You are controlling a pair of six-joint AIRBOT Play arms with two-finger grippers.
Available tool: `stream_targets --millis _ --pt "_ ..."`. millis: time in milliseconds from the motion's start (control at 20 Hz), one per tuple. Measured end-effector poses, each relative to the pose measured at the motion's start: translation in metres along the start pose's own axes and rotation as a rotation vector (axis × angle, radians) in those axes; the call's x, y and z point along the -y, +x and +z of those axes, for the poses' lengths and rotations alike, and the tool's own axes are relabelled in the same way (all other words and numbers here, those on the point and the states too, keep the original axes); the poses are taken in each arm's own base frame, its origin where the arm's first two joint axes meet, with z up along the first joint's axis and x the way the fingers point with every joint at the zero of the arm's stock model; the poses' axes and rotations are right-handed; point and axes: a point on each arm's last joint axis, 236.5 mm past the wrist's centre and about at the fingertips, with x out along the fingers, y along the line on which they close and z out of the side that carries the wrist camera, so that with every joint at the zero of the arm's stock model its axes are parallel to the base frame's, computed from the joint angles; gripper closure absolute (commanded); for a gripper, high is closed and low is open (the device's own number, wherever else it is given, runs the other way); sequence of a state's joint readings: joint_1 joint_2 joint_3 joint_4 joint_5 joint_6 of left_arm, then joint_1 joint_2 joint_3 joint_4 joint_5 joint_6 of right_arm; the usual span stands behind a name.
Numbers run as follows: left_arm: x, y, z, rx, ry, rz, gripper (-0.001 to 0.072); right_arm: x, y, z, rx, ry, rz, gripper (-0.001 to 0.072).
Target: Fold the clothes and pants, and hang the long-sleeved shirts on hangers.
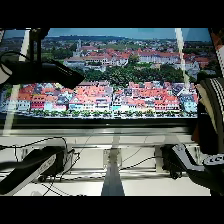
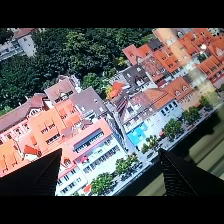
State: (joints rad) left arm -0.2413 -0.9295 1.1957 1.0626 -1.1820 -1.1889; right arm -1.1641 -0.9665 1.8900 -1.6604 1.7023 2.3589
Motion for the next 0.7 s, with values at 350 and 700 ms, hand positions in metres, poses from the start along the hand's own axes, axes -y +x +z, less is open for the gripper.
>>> stream_targets --millis 350,700 --pt "0.000 0.000 0.000 0.000 0.000 0.000 0.0018 -0.092 -0.021 -0.063 -0.213 -0.296 0.420 0.0692" --pt "0.000 0.000 0.000 0.000 0.000 0.000 0.0017 -0.153 -0.097 -0.180 -0.399 -0.800 0.856 0.0692"
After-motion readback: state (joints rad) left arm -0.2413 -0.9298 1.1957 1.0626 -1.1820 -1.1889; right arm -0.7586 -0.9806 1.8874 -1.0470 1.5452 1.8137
